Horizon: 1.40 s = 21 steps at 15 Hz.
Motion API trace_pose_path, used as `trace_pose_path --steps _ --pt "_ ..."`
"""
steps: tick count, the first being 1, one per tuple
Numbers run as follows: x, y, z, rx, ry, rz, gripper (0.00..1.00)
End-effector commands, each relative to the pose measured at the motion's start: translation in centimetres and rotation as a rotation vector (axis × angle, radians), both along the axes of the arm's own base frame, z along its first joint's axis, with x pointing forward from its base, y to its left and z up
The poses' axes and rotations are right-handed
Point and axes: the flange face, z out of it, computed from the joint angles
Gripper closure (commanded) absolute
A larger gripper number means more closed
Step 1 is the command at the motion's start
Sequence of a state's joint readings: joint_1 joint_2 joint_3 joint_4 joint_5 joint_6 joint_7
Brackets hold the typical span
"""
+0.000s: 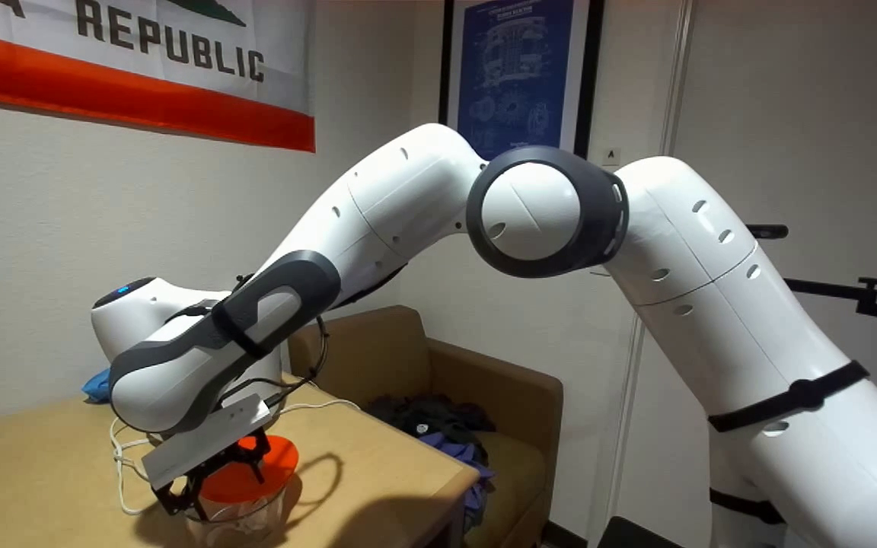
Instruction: Remove the orange lid from the lunchbox, remove the white napkin from the lunchbox
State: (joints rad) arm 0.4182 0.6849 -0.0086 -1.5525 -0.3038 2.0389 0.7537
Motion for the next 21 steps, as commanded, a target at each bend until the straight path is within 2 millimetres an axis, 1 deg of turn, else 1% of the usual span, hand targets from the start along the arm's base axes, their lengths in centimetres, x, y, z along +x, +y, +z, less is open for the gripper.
trace_pose_path --steps 1,3,4,5,6,7,9,10,11,12,14,15,17,19,21 --pt "-1.1 -0.4 0.4 -0.003 -0.009 -0.022 0.47" --pt "-1.1 -0.8 0.3 -0.003 -0.005 -0.027 0.59" --pt "-1.1 -1.0 0.3 -0.005 -0.005 -0.029 0.63" --pt "-1.1 -1.2 0.4 -0.006 -0.005 -0.032 0.77" --pt "-1.1 -1.3 0.4 -0.007 -0.006 -0.035 0.74" --pt "-1.1 -1.5 0.5 -0.010 -0.008 -0.037 0.78" --pt "-1.2 -1.7 1.1 -0.011 -0.018 -0.039 0.76" --pt "-1.3 -1.7 1.3 -0.018 -0.022 -0.034 0.89" --pt "-1.4 -1.7 1.7 -0.044 -0.025 -0.018 0.72" --pt "-1.4 -1.8 2.0 -0.068 -0.026 -0.004 0.51" --pt "-1.5 -1.8 2.6 -0.099 -0.032 0.023 0.38" --pt "-1.5 -1.7 2.8 -0.105 -0.038 0.033 0.29" --pt "-1.6 -1.3 2.9 -0.129 -0.041 0.058 0.14" --pt "-1.6 -1.0 3.0 -0.149 -0.042 0.079 0.01" --pt "-1.6 -0.6 2.8 -0.158 -0.041 0.098 0.00"
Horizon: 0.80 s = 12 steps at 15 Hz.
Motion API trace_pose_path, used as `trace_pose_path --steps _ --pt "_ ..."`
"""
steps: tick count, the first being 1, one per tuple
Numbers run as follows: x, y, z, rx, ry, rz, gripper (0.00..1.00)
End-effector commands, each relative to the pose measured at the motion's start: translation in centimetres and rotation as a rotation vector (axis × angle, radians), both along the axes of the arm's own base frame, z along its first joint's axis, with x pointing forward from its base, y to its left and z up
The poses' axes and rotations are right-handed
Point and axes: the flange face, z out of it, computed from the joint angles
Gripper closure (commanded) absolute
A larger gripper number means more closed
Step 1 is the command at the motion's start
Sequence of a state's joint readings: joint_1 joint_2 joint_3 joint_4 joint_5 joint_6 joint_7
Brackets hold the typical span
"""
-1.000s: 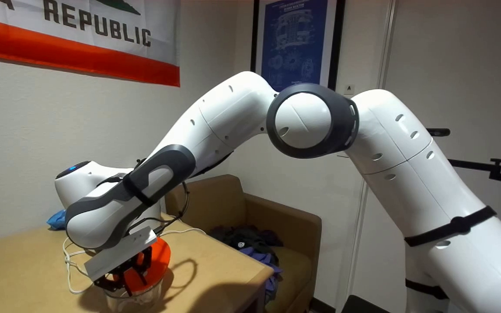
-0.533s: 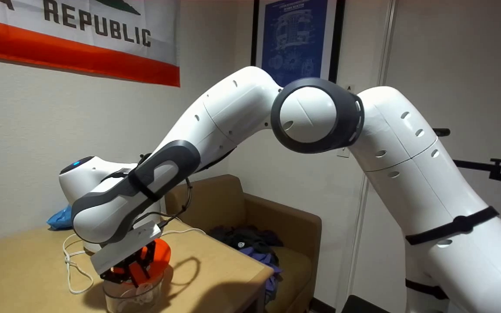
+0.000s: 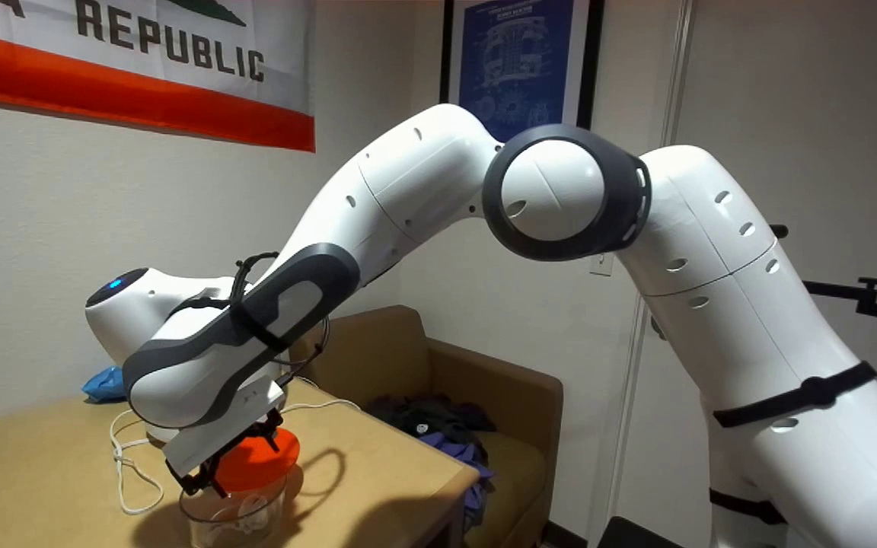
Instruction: Remove the orange lid from the lunchbox, remove the white napkin from the lunchbox
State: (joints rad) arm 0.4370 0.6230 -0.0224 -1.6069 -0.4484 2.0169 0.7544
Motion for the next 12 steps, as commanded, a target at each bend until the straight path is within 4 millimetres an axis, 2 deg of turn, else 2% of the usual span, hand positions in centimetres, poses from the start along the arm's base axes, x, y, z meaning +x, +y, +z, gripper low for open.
trace_pose_path --steps 1,12 --pt "-0.8 0.4 0.5 -0.043 -0.001 0.016 0.00" --pt "-0.5 1.1 -1.4 -0.201 0.034 0.098 0.00"
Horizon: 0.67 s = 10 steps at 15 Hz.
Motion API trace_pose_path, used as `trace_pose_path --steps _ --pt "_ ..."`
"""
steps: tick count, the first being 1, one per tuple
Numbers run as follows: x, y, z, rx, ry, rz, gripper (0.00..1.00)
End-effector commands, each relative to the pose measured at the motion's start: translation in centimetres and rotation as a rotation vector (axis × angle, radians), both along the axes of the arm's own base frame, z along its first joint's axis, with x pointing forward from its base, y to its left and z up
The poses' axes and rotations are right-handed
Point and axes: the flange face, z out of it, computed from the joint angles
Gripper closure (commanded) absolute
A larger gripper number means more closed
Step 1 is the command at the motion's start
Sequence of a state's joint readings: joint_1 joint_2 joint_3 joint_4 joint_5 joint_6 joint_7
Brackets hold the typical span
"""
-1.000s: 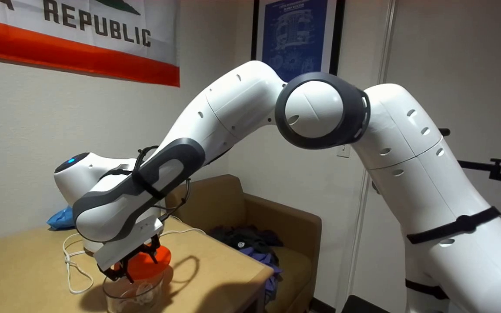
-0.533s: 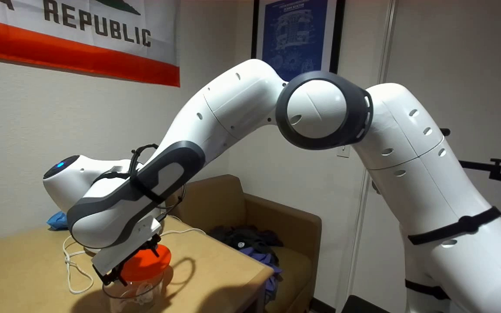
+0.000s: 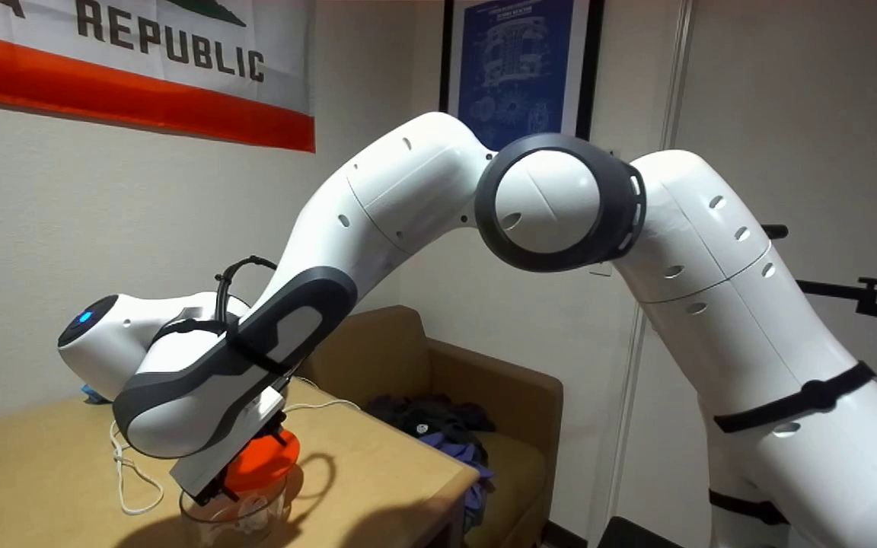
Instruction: Remove the orange lid from the lunchbox, remove the white napkin from the lunchbox
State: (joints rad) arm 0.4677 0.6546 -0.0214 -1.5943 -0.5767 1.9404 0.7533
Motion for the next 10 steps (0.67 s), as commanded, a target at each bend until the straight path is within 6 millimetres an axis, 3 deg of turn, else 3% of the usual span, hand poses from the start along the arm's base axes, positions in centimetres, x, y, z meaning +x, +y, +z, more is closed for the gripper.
trace_pose_path --steps 1,10 --pt "0.4 0.5 0.0 -0.060 0.007 0.023 0.00" --pt "0.9 2.0 -2.5 -0.113 0.021 0.074 0.00"
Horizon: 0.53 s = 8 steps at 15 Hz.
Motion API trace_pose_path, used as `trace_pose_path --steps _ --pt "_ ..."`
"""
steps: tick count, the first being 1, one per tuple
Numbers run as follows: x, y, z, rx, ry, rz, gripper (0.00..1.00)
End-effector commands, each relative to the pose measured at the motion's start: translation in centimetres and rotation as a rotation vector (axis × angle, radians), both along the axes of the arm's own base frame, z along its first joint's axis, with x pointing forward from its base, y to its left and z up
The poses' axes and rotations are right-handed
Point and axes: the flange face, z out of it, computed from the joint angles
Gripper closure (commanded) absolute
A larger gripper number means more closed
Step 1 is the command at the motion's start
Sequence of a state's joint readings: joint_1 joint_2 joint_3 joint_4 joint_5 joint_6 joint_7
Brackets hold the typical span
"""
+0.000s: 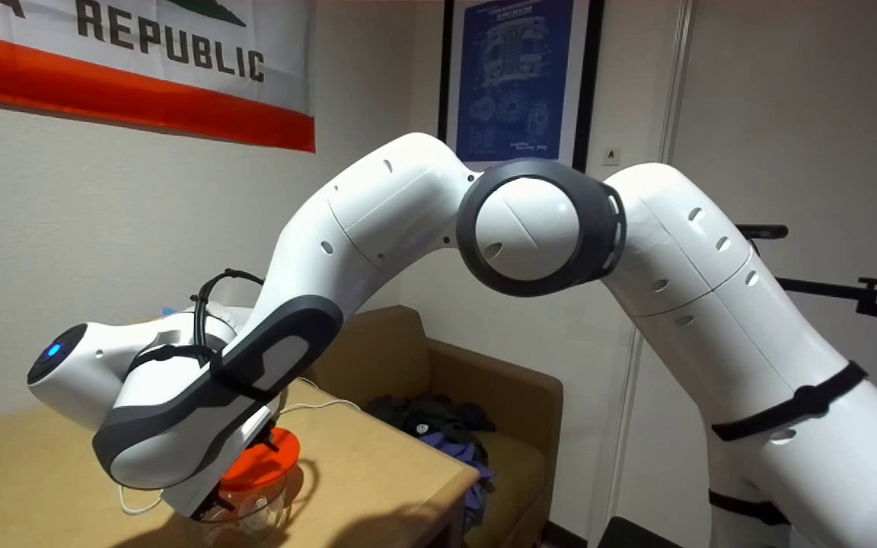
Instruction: Remove the orange lid from the lunchbox, remove the white napkin from the lunchbox
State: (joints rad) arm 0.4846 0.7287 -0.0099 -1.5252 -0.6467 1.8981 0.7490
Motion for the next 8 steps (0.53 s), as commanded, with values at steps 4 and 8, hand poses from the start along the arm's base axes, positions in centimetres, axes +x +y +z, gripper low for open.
trace_pose_path --steps 4,8 --pt "0.97 0.72 -0.49 -0.044 -0.002 0.029 0.00" --pt "1.27 0.54 -0.18 -0.032 -0.010 0.024 0.34"
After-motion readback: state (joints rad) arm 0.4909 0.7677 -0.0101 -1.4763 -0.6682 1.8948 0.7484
